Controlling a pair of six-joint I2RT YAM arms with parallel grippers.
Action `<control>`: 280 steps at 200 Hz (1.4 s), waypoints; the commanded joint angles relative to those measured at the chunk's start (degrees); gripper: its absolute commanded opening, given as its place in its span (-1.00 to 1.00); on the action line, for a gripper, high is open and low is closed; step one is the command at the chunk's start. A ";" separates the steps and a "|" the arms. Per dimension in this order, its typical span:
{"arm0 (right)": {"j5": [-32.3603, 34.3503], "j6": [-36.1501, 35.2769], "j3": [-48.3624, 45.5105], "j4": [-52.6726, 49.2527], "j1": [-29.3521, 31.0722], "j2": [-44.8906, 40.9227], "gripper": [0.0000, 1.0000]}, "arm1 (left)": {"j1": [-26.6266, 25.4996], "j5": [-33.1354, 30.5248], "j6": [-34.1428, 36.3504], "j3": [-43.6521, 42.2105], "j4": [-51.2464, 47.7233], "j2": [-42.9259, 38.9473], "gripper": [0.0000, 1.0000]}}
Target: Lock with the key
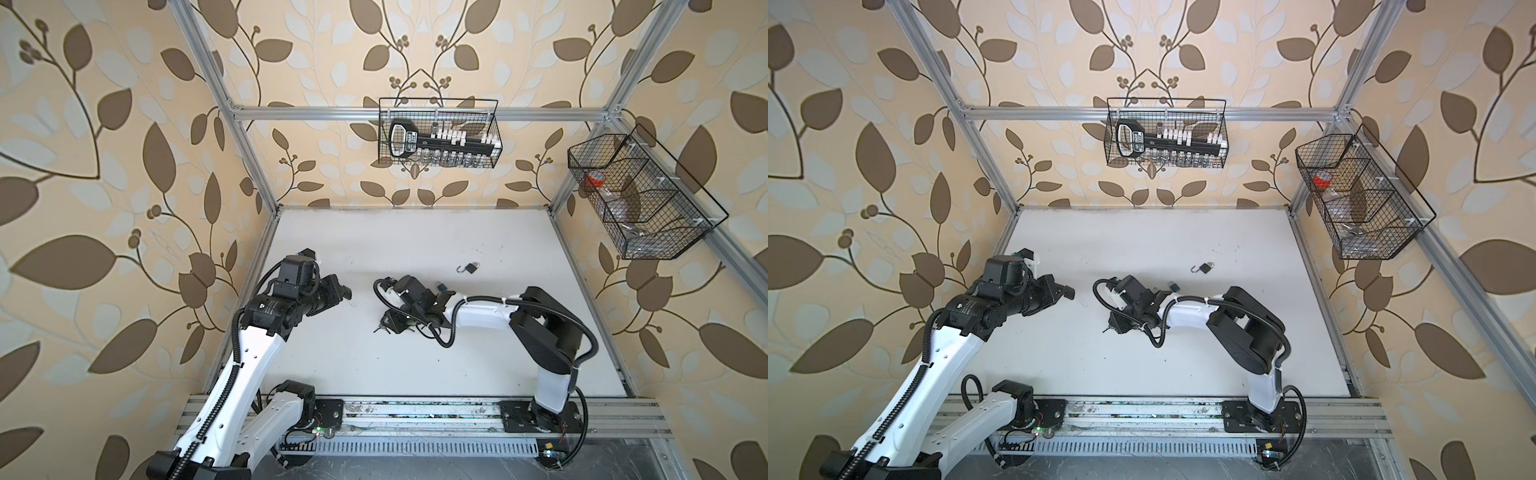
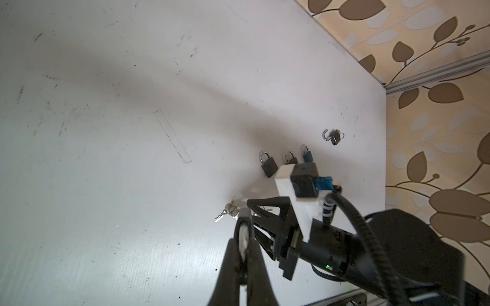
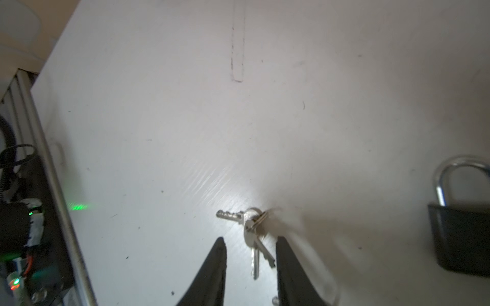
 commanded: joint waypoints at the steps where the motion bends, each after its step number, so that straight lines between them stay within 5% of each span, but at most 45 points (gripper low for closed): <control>1: 3.35 -2.71 -3.24 3.44 -0.07 -8.77 -0.28 | 0.52 4.29 1.16 0.45 4.00 -0.87 -1.00; 57: 10.56 -6.53 -17.84 14.66 -0.23 -29.68 0.16 | 0.24 15.75 1.44 0.49 8.62 2.48 -1.00; 97: 18.54 -11.13 -26.74 25.74 -1.29 -38.77 0.38 | -1.51 17.35 0.99 0.72 10.44 2.19 -1.00; 137: 16.51 -19.01 -30.00 27.83 -2.35 -41.99 0.75 | -7.17 16.49 -0.21 -0.23 12.80 2.57 -1.00; 191: 11.10 -28.31 -31.80 29.80 -2.34 -43.48 0.75 | -15.43 15.24 -1.14 -1.05 17.79 3.93 -1.00; 280: 5.55 -34.74 -32.63 33.88 -1.15 -44.01 0.61 | -16.72 19.46 -1.53 -1.70 22.90 3.84 -1.00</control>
